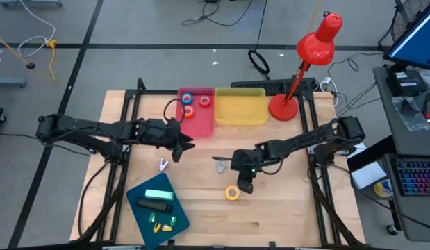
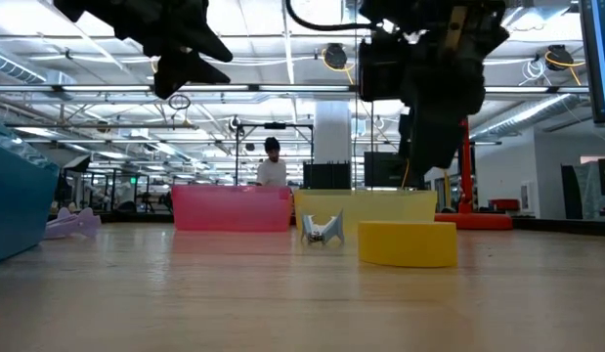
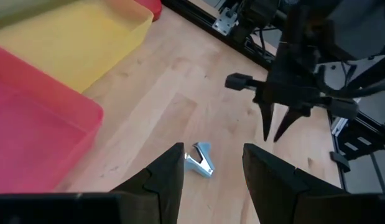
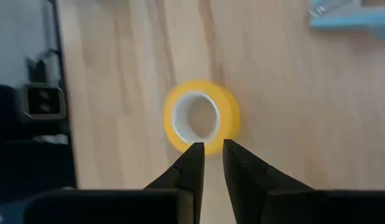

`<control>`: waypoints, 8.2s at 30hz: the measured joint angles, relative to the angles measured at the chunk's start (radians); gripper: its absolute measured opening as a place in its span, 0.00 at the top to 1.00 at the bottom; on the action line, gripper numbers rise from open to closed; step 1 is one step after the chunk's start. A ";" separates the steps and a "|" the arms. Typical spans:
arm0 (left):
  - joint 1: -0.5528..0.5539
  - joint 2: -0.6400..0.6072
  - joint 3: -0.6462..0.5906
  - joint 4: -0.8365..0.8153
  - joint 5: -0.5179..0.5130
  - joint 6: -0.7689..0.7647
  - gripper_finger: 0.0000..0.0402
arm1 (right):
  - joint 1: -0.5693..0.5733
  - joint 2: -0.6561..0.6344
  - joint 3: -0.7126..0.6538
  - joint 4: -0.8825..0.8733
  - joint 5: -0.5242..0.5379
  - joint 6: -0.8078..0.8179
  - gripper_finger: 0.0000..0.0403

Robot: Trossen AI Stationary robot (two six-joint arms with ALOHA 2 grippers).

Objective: Pick and place Stapler, Stapler remover, tape
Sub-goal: Put the yellow tape into the red bin, then put the purple staple remover into the yellow bin

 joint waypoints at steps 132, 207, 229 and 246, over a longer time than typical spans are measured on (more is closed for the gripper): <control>-0.127 0.210 0.016 0.388 -0.052 -0.022 0.91 | -0.263 -0.154 -0.003 0.442 -0.010 -0.269 0.63; 0.510 1.000 0.813 -0.616 0.091 0.197 0.56 | -0.354 -0.469 -0.002 -0.194 0.078 -0.530 0.64; 0.146 0.573 0.779 -1.296 0.008 -0.245 0.47 | -0.354 -0.469 -0.002 -0.193 0.078 -0.536 0.64; -0.049 0.573 0.380 -1.075 0.065 -0.443 0.47 | -0.354 -0.469 -0.002 -0.186 0.078 -0.536 0.64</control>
